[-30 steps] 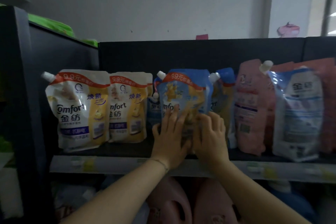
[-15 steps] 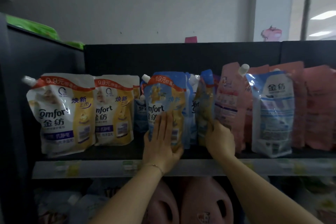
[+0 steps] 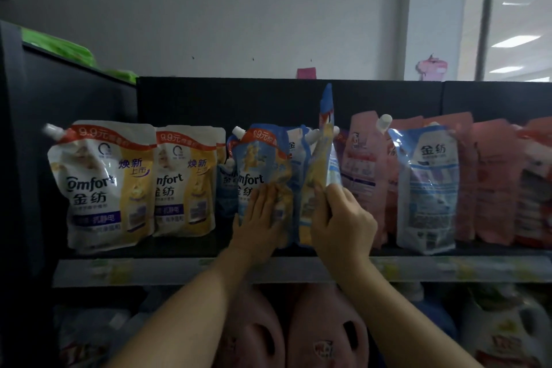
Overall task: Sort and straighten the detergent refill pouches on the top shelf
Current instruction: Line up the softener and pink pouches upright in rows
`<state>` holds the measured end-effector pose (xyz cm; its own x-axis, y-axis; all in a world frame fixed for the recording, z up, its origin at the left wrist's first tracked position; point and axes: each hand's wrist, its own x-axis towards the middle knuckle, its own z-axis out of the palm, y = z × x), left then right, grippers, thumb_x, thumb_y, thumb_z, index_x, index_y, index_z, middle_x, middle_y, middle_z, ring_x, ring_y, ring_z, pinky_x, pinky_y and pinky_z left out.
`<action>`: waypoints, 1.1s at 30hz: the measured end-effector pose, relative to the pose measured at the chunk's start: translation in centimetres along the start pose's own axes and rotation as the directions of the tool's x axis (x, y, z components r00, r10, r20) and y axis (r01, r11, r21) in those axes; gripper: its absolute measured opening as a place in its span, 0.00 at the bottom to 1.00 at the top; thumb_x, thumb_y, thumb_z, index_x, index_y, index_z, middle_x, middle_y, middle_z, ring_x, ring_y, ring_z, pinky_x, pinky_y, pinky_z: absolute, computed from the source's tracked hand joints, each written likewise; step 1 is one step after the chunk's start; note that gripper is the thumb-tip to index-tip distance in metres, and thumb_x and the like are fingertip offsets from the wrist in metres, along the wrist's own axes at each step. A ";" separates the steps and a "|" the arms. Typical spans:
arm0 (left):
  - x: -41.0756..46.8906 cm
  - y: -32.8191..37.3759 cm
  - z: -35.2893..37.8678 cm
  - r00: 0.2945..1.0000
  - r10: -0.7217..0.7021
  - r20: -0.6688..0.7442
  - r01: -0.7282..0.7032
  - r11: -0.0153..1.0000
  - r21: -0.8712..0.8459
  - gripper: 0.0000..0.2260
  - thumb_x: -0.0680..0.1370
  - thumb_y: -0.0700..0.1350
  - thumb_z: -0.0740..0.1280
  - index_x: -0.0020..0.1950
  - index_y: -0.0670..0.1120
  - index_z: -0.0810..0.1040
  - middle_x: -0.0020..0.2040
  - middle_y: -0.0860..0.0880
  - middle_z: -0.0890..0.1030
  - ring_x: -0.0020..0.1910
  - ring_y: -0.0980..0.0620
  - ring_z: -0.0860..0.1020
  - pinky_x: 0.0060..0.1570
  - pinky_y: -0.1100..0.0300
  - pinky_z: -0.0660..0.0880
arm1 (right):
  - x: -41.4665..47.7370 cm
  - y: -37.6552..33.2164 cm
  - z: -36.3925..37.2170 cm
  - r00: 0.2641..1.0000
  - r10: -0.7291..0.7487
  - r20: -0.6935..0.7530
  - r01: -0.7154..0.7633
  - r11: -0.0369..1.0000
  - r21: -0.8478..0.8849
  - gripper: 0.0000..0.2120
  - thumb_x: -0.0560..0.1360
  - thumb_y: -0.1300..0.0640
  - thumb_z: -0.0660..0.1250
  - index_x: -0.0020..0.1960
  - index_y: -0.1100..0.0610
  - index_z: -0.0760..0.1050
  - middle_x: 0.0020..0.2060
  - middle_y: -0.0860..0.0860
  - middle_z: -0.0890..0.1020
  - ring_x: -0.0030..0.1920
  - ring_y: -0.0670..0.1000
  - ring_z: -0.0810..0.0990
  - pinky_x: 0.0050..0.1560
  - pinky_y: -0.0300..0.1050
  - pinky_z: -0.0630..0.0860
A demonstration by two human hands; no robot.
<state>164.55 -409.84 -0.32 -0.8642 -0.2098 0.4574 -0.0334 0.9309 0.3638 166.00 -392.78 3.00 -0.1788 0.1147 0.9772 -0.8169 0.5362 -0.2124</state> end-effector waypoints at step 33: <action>-7.8 -7.4 -10.0 0.598 -0.591 -0.541 -0.200 0.543 -0.815 0.19 0.79 0.60 0.58 0.56 0.47 0.78 0.50 0.55 0.80 0.48 0.58 0.78 0.45 0.64 0.73 | -2.3 -6.8 8.2 0.649 0.011 0.760 -0.272 0.937 0.219 0.17 0.83 0.48 0.51 0.40 0.52 0.69 0.37 0.49 0.75 0.39 0.50 0.74 0.39 0.48 0.69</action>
<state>176.54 -418.11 1.48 -0.2256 -0.8377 0.4973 0.5640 0.3039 0.7678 167.47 -403.52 2.19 -0.5418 -0.5558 0.6305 -0.8370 0.2879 -0.4654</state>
